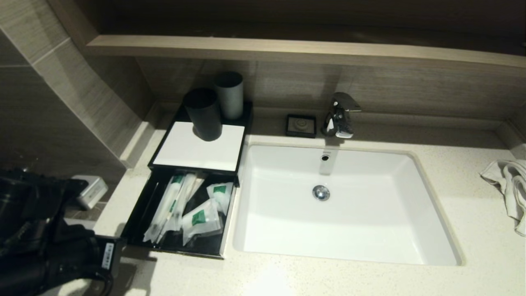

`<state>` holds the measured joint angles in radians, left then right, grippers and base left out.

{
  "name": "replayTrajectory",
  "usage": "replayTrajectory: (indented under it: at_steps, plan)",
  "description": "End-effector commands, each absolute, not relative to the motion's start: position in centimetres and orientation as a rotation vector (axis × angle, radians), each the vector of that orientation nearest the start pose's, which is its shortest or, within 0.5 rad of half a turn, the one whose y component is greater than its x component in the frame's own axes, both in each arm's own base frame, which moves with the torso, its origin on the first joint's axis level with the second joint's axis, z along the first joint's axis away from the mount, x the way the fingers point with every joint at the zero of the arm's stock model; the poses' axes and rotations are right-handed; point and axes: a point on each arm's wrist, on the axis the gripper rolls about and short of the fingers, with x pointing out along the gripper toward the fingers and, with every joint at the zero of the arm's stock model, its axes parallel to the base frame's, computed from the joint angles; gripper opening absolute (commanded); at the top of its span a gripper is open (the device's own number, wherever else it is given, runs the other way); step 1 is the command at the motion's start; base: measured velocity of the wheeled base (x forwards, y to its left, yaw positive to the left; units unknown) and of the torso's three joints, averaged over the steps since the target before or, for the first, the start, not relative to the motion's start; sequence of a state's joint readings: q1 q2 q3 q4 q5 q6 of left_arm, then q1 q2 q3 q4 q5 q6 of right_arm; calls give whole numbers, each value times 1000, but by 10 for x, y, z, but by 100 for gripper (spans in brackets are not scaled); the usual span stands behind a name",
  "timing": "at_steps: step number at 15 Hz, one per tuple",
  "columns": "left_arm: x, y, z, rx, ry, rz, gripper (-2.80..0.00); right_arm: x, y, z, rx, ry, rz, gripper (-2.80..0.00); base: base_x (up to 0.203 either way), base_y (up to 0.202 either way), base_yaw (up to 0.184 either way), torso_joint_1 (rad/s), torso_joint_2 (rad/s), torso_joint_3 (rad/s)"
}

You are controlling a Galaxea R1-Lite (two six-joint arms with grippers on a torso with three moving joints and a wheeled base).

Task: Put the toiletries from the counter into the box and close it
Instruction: Close the drawer

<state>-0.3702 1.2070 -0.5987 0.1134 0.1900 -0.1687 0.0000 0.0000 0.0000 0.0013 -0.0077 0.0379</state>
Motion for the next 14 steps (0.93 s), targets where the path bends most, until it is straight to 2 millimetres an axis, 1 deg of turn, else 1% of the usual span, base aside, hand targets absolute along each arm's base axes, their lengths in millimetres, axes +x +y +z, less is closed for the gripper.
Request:
replayTrajectory:
  at_steps: [1, 7, 14]
  plan:
    - [140, -50, 169, 35, 722, -110, -280, -23, 0, 75, 38, 3, -8, -280, 0, 0, 0, 0, 0, 0]
    - [130, -46, 162, 43, 754, -106, -280, -23, 0, 76, 38, 1, -8, -280, 0, 0, 0, 0, 0, 0]
    - [132, -47, 152, 58, 814, -103, -280, -23, 0, 76, 38, 1, -8, -280, 0, 0, 0, 0, 0, 0]
